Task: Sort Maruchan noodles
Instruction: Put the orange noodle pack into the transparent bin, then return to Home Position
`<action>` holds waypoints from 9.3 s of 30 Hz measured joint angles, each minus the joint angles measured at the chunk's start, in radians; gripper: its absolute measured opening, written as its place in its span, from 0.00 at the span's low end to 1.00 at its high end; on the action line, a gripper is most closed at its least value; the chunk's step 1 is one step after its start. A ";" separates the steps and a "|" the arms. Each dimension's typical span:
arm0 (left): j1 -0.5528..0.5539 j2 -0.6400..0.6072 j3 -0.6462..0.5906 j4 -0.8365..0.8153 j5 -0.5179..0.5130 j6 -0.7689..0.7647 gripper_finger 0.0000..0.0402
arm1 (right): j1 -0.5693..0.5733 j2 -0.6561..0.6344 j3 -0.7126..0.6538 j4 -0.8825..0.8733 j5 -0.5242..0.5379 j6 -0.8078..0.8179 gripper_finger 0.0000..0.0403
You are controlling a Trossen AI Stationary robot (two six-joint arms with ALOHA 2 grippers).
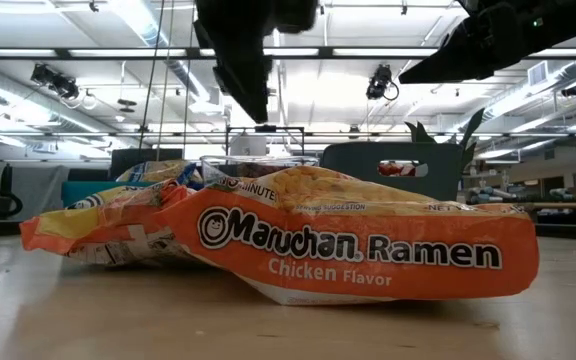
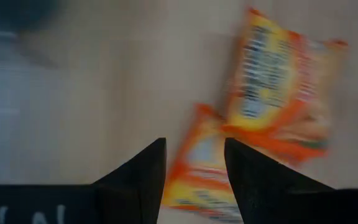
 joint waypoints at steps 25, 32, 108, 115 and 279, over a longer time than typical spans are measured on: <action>-0.017 0.235 0.079 0.009 0.192 -0.041 0.42 | 0.000 0.000 0.000 0.005 0.001 -0.008 0.22; -0.019 0.267 0.078 0.010 0.189 -0.004 0.42 | 0.000 0.000 0.000 0.004 0.001 -0.008 0.22; 0.557 0.182 0.442 -0.401 0.068 0.171 0.01 | -0.007 0.000 0.000 -0.023 0.001 -0.001 0.22; 0.553 0.180 0.292 -0.400 0.120 0.125 0.01 | -0.007 0.000 0.000 -0.023 0.001 -0.001 0.22; 0.521 0.124 0.219 -0.191 -0.149 0.186 0.31 | -0.006 0.000 0.000 -0.014 -0.017 -0.005 0.22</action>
